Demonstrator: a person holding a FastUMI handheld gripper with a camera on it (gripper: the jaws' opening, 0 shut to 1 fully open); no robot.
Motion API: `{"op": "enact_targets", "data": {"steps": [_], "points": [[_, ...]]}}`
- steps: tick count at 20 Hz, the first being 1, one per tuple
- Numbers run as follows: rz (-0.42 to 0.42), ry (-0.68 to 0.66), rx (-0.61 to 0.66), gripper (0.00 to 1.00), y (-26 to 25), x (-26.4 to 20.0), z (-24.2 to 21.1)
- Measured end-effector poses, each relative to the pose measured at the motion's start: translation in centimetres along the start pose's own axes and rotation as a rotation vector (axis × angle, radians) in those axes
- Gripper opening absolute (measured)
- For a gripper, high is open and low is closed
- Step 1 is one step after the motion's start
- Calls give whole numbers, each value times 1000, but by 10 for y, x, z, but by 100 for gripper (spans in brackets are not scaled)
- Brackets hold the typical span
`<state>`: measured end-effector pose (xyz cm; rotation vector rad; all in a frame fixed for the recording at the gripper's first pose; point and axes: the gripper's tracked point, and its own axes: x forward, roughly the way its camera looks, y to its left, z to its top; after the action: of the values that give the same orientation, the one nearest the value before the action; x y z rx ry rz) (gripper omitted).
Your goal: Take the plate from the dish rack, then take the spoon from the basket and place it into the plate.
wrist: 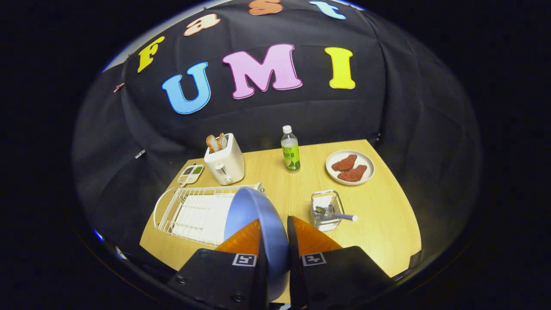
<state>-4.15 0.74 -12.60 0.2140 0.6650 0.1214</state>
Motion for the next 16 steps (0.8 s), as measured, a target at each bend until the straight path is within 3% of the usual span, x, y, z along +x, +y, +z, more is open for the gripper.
{"op": "enact_targets", "data": {"steps": [5,11,16], "points": [[23,109,129,23,-61,-4,-63],[118,197,222,23,-94,53,-106],[188,293,188,23,-104,88,-138]]}}
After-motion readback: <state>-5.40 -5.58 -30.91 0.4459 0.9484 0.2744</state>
